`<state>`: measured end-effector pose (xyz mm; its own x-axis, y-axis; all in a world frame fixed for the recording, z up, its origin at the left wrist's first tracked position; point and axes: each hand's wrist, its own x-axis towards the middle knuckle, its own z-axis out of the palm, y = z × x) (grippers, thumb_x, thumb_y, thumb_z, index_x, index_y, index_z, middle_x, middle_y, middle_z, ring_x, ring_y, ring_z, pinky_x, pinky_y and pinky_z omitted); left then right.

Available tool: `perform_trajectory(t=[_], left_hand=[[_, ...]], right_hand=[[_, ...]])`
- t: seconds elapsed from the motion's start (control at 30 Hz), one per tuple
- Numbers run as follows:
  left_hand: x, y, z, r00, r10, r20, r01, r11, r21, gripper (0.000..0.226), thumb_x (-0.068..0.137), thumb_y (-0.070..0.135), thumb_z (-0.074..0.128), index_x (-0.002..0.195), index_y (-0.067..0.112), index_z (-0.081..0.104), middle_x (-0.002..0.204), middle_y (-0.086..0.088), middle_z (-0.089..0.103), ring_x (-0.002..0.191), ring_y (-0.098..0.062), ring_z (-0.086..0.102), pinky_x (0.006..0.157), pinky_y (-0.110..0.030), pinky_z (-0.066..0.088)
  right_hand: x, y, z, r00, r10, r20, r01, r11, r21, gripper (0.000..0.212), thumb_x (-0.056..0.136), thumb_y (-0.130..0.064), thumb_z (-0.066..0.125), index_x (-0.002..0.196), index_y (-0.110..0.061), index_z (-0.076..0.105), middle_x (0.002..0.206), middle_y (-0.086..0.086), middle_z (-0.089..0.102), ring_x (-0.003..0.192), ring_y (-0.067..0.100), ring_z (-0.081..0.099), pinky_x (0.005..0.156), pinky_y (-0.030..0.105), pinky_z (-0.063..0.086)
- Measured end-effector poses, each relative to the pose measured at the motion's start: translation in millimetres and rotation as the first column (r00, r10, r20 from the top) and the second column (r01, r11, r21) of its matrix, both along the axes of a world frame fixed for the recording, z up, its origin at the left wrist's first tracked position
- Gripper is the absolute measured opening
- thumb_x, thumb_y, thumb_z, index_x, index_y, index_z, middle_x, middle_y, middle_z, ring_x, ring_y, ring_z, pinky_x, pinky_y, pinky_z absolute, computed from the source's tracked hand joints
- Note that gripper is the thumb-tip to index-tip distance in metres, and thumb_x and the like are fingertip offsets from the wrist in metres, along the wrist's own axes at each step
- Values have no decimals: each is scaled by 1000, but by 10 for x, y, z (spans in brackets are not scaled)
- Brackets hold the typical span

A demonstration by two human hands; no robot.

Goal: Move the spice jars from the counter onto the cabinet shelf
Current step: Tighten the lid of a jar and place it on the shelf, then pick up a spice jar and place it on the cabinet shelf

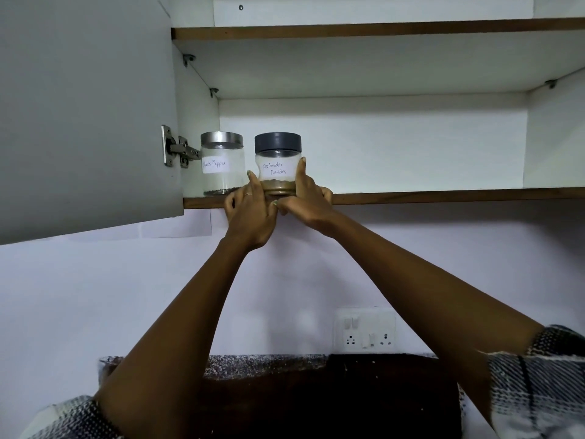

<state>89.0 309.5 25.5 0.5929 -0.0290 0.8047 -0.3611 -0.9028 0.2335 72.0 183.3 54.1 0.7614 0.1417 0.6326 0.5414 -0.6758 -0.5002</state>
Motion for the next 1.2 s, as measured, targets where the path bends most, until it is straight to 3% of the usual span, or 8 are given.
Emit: perform_trajectory(t=[0.13,0.2,0.33,0.43,0.57,0.7,0.93,1.2], left_hand=[[-61,14,-86,998,-48,43,47,999,21,78,98,39,40,149,1,-6,158,-16,12,146,-29,6,118,-41,0],[-141,26,-175,992,-101,74,101,995,4,77,97,33,44,149,0,-4,158,-16,5,146,-31,3,118,-41,2],[-362,-1,-534,965,-144,219,165,983,-76,71,94,23,47,149,0,9,155,-18,21,142,-34,20,117,-38,14],[-542,-184,-963,956,-180,233,205,975,-88,64,91,21,45,149,6,20,146,-15,40,132,-32,36,109,-39,30],[-753,-596,-1423,939,-292,183,312,946,-91,55,90,20,45,143,11,36,138,-9,49,125,-27,46,101,-40,39],[-1001,-1077,-1749,901,-409,145,423,902,-84,50,87,15,48,136,17,44,126,-3,56,111,-24,52,92,-40,44],[-1479,-2074,-2214,861,-508,17,506,853,-131,43,88,17,51,131,19,48,118,-2,60,105,-20,54,88,-32,42],[-2158,-3329,-3088,803,-552,-224,507,831,-229,42,86,14,55,128,16,50,109,-2,60,99,-18,56,83,-42,48]], right_hand=[[-2,-40,-16,1000,-15,26,15,1000,9,102,79,-31,59,148,-15,-15,158,7,10,144,25,15,114,44,6],[-47,-90,-36,995,-79,55,78,997,14,96,84,-33,58,149,-11,-9,159,9,9,145,24,15,115,42,7],[-257,-298,-180,946,-161,281,180,983,-45,66,85,-20,54,144,-5,29,146,11,41,134,25,38,112,39,27],[-477,-516,-459,927,-139,349,162,986,-40,47,79,-10,50,125,-7,47,118,9,60,108,24,56,90,34,44],[-746,-850,-766,903,-172,394,220,972,-81,28,85,-10,48,112,-7,56,108,5,64,96,17,58,79,23,46],[-1038,-1303,-977,896,-194,399,306,922,-238,25,88,-14,43,103,-9,62,101,4,65,86,12,54,64,10,31],[-1572,-2280,-1322,925,-220,310,320,891,-323,25,83,-11,42,92,-7,65,92,3,68,83,19,59,69,27,44],[-2055,-3525,-2034,973,-226,-39,193,900,-391,23,78,-11,45,83,-12,67,86,0,70,81,23,59,72,34,49]])
